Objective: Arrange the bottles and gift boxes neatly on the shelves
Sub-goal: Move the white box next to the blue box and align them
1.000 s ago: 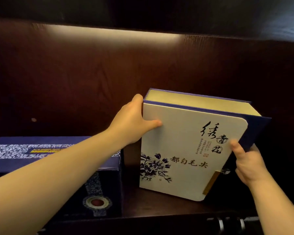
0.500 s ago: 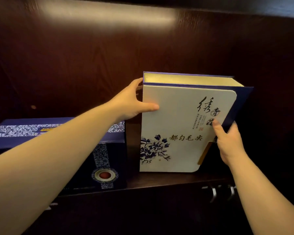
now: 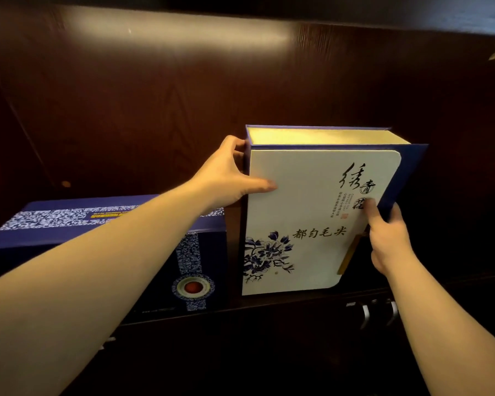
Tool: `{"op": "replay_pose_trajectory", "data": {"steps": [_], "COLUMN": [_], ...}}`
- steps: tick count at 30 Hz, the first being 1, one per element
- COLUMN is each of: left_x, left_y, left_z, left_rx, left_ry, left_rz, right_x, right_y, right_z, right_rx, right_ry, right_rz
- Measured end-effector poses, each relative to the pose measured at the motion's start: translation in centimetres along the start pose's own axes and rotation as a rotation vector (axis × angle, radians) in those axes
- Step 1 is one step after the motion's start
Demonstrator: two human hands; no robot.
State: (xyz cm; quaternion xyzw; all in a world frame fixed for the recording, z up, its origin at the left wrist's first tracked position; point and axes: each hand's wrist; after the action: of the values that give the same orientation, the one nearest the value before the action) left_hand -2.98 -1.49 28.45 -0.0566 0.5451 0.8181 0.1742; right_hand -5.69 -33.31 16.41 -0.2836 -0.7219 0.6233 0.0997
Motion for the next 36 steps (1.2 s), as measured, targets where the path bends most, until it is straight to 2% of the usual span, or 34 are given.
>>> {"op": "replay_pose_trajectory", "data": {"steps": [18, 25, 27, 31, 33, 36], "left_x": [0.2, 1.5, 2.0, 3.4, 4.7, 7.8], "left_y": [-0.2, 0.0, -0.1, -1.4, -3.5, -7.9], "left_z": [0.0, 2.7, 4.4, 10.9, 15.2, 20.5], "left_rx": [0.046, -0.197, -0.241, -0.430, -0.553, -0.690], "left_ry": [-0.056, -0.061, 0.000, 0.342, 0.436, 0.499], "left_rz": [0.064, 0.022, 0.032, 0.035, 0.131, 0.408], "right_x": [0.5, 0.2, -0.2, -1.5, -1.8, -2.4], "right_y": [0.2, -0.5, -0.4, -0.8, -1.2, -0.8], "right_z": [0.2, 0.5, 0.8, 1.5, 1.6, 2.0], "right_rx": [0.019, 0.009, 0.001, -0.034, -0.040, -0.066], "right_ry": [-0.030, -0.030, -0.016, 0.044, 0.023, -0.092], "right_rz": [-0.008, -0.059, -0.106, -0.231, -0.302, -0.431]}}
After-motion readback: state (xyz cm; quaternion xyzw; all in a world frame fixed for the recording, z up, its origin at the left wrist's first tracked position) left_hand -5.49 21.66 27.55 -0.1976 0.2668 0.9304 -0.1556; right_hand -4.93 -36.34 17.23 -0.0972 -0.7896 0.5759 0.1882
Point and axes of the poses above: each hand's wrist, its own x-axis away from the middle knuckle, its own z-axis out of the back of the hand, y = z × x, and after that the axes turned 2 degrees about y, right-handed
